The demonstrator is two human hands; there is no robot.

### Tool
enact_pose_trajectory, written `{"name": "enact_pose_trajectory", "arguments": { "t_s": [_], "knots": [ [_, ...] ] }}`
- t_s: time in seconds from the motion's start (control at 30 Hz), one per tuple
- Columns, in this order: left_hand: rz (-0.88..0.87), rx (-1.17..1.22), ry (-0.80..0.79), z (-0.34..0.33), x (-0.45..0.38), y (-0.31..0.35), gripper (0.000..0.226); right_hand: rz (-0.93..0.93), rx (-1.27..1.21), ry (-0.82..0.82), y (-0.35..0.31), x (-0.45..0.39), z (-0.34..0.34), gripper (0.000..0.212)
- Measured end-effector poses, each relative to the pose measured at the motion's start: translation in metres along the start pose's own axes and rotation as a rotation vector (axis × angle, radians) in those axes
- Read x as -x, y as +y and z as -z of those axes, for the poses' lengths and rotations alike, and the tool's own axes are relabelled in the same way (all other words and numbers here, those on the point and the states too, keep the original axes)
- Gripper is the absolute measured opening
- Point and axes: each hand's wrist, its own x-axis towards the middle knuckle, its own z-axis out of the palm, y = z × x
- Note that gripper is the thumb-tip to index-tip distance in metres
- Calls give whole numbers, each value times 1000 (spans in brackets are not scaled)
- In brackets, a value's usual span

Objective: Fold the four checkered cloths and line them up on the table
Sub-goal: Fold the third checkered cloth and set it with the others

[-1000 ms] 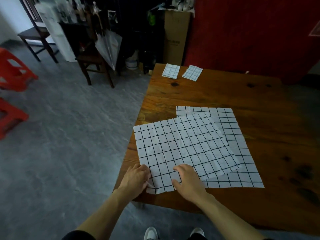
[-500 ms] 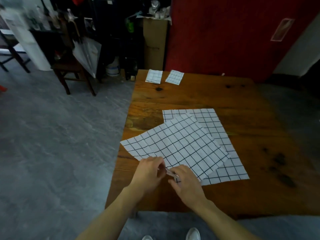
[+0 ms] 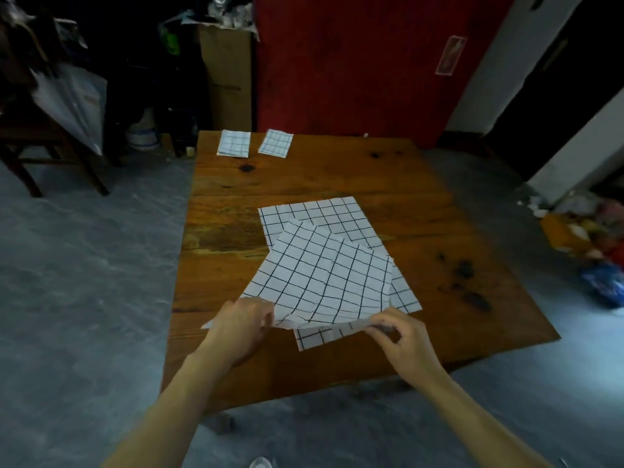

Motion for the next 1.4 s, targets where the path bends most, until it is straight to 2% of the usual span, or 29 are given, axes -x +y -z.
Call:
{"name": "enact_pose_trajectory", "arguments": {
  "t_s": [0.1,0.27,0.4,0.53,0.67,0.77,0.83,1.07,1.17,1.27,1.4],
  "knots": [
    [23,29,-23,-8,6,7,18,-34,-46,70,16,14,12,12],
    [63,12,-43,-17,15,31,12,-69,-112,157,44,35,36,17],
    [105,6,-65,-32,27,53,7,-167,-183,162,75,61,56,15],
    [178,36,-84,-50,37,84,22,-162,-201,161,97,83,79,17],
    [124,50,7,-54,50,119,27,-157,-210,176,118,99,101,13],
    [110,118,117,-44,56,140,19,-166,-228,197,130,105,117,6],
    [135,189,166,-34,55,152,12,-162,-246,210,134,105,126,16],
    [285,454,316,-17,39,178,18,-179,-274,215,130,90,147,10],
    [311,547,321,-14,21,179,21,-224,-246,245,128,75,148,11],
    [384,584,288,-20,-6,167,21,-358,-235,294,130,65,143,10],
    [416,585,299,-33,-51,146,43,-406,-208,312,132,40,139,3]
  ]
}}
